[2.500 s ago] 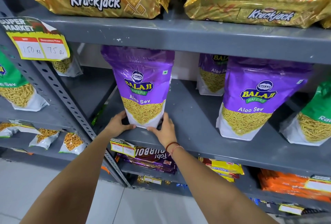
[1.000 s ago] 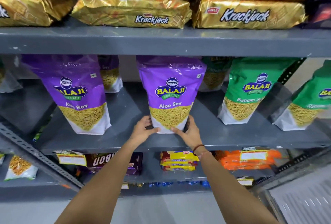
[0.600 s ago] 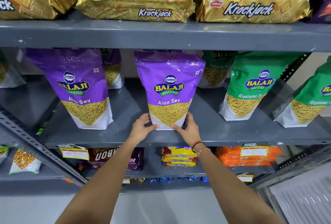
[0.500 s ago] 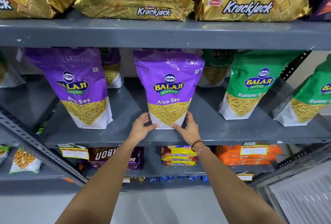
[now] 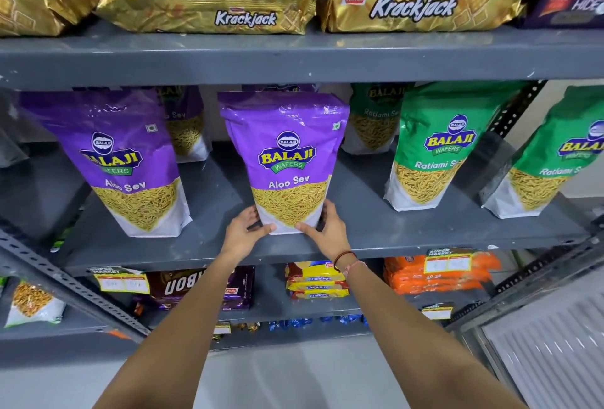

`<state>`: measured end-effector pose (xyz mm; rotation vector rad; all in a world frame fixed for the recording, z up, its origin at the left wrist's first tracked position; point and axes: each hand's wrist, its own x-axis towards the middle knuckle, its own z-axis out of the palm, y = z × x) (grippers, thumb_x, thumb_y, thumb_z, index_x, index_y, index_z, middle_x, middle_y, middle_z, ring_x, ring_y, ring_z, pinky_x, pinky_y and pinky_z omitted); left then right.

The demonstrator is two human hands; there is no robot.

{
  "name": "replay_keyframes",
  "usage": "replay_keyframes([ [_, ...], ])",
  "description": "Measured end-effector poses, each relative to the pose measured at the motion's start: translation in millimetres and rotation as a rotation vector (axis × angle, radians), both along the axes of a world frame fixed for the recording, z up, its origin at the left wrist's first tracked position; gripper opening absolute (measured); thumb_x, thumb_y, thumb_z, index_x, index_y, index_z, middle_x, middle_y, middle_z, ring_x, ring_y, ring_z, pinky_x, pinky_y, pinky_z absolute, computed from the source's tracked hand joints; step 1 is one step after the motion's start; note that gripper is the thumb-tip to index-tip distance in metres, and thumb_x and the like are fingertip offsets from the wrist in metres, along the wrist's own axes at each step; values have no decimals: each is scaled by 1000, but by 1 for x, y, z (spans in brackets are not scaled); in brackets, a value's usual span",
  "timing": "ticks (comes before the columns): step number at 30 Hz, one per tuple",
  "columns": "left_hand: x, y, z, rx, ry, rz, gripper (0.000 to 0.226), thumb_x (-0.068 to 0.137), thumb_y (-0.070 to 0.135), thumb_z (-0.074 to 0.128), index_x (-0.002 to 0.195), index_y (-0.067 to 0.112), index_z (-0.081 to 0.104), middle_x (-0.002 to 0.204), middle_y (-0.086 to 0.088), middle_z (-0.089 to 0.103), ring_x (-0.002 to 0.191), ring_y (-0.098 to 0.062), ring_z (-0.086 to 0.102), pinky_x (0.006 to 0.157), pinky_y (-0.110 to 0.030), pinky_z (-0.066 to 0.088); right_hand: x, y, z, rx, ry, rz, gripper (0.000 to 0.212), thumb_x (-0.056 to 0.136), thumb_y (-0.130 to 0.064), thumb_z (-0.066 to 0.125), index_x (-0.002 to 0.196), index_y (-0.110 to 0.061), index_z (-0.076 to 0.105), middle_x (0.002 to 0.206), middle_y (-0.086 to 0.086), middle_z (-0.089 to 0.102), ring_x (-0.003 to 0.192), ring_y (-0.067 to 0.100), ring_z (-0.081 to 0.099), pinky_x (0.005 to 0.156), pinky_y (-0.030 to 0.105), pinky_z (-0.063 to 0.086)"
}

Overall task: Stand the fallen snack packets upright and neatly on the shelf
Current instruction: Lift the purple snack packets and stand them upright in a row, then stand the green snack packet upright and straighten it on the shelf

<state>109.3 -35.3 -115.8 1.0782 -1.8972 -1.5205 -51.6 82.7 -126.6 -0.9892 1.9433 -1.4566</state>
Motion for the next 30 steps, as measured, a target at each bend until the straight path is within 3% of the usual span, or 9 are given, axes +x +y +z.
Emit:
replay_keyframes([
  [5, -11, 23, -2, -11, 139, 357, 50, 67, 12, 82, 108, 8, 54, 106, -8, 62, 96, -19, 58, 84, -24, 48, -8, 20, 2, -59, -136, -63, 73, 77, -29, 75, 136, -12, 35, 124, 1, 54, 113, 14, 52, 95, 23, 43],
  [8, -27, 57, -8, -123, 220, 538, 29, 73, 20, 77, 85, 15, 52, 78, -3, 54, 72, -16, 52, 73, -28, 43, -27, 45, 2, -113, -156, -227, 53, 82, -24, 71, 126, -10, 47, 117, 4, 56, 107, 16, 55, 89, 19, 44],
  [13, -83, 105, -5, -263, 257, 325, 18, 80, 13, 70, 78, 21, 54, 74, -1, 58, 67, 4, 57, 65, -8, 44, -84, 94, 12, -237, -141, -543, 23, 82, -15, 70, 101, -10, 59, 96, 10, 64, 85, 16, 59, 71, 5, 44],
  [16, -124, 115, 5, -297, 178, 121, 16, 79, 15, 71, 87, 16, 56, 78, 1, 61, 72, -2, 60, 66, -9, 46, -129, 117, 23, -243, -85, -687, 26, 81, -19, 72, 102, -8, 60, 95, 10, 66, 79, 10, 59, 79, 25, 45],
  [18, -151, 118, 8, -326, 103, 17, 21, 78, 16, 72, 94, 12, 59, 87, -4, 65, 80, -13, 64, 73, -21, 51, -158, 127, 29, -210, -85, -723, 39, 79, -22, 73, 111, -6, 57, 100, 15, 63, 80, 14, 55, 83, 30, 45],
  [21, -190, 121, 12, -335, -24, -101, 48, 74, 18, 76, 116, 7, 56, 116, -11, 62, 104, -23, 61, 90, -35, 50, -196, 136, 31, -133, -118, -606, 67, 76, -27, 76, 132, -8, 42, 115, 11, 53, 101, 19, 51, 97, 38, 42],
  [25, -233, 120, 11, -165, -143, -208, 86, 70, 24, 80, 141, 8, 34, 146, -11, 42, 133, -27, 41, 108, -42, 37, -229, 139, 27, -30, -189, -347, 91, 76, -32, 75, 146, -19, 20, 150, 11, 33, 136, 26, 34, 111, 45, 32],
  [27, -248, 118, 9, -100, -150, -238, 85, 68, 26, 81, 139, 12, 36, 143, -7, 47, 130, -25, 45, 106, -43, 39, -238, 136, 25, -2, -192, -262, 94, 75, -31, 76, 147, -22, 16, 152, 8, 30, 139, 26, 30, 113, 45, 30],
  [30, -259, 118, 11, -4, -120, -230, 71, 68, 28, 80, 129, 17, 44, 132, -5, 58, 117, -24, 56, 99, -41, 46, -243, 132, 20, -38, -174, -136, 86, 71, -29, 80, 141, -25, 30, 143, -1, 46, 131, 20, 43, 110, 44, 37],
])
